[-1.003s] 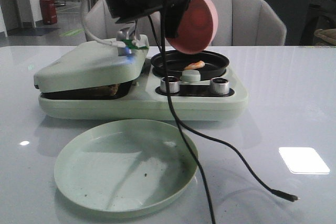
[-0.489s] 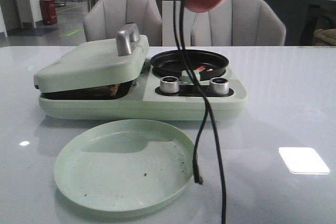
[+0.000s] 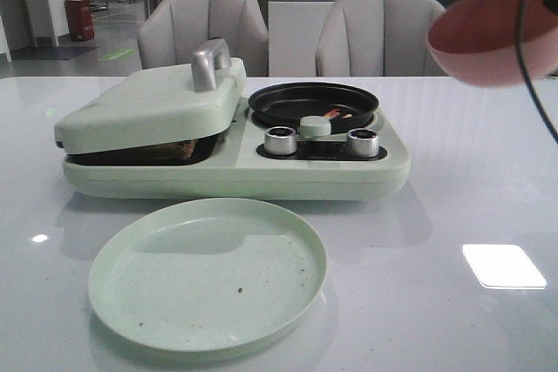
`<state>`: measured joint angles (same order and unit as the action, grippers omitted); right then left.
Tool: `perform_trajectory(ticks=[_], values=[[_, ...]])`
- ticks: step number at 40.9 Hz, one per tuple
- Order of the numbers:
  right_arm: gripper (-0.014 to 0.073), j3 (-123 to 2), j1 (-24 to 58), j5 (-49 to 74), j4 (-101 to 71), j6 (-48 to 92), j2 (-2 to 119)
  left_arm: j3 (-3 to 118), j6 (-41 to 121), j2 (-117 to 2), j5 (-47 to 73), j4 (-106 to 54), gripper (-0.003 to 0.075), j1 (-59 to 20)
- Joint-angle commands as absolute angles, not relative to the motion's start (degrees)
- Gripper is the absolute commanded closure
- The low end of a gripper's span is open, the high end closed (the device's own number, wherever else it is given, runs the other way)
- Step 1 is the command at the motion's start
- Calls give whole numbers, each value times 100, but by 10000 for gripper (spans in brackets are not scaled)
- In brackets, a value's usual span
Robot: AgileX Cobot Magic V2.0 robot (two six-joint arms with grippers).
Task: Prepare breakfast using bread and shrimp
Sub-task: 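Carry the empty pink bowl back and set it on the table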
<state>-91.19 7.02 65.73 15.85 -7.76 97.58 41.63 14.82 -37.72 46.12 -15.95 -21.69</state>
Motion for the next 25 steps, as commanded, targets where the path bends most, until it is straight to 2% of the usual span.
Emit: perform_trajectory(ticks=[1, 8, 20, 22, 25], values=[[575, -8503, 110, 6124, 595, -192, 9255, 4324, 1422, -3769, 4238, -1697, 619, -2215], [575, -7435, -517, 5551, -593, 238, 9202, 4324, 1422, -3769, 4238, -1697, 619, -2215], [573, -6129, -572, 3999, -663, 263, 9238, 4324, 1422, -3769, 4238, -1697, 619, -2215], [561, -6064, -572, 3875, -663, 263, 9249, 4324, 1422, -3769, 4238, -1697, 619, -2215], [498, -6028, -572, 3823, -663, 263, 9312, 4324, 1422, -3769, 4238, -1697, 619, -2215]])
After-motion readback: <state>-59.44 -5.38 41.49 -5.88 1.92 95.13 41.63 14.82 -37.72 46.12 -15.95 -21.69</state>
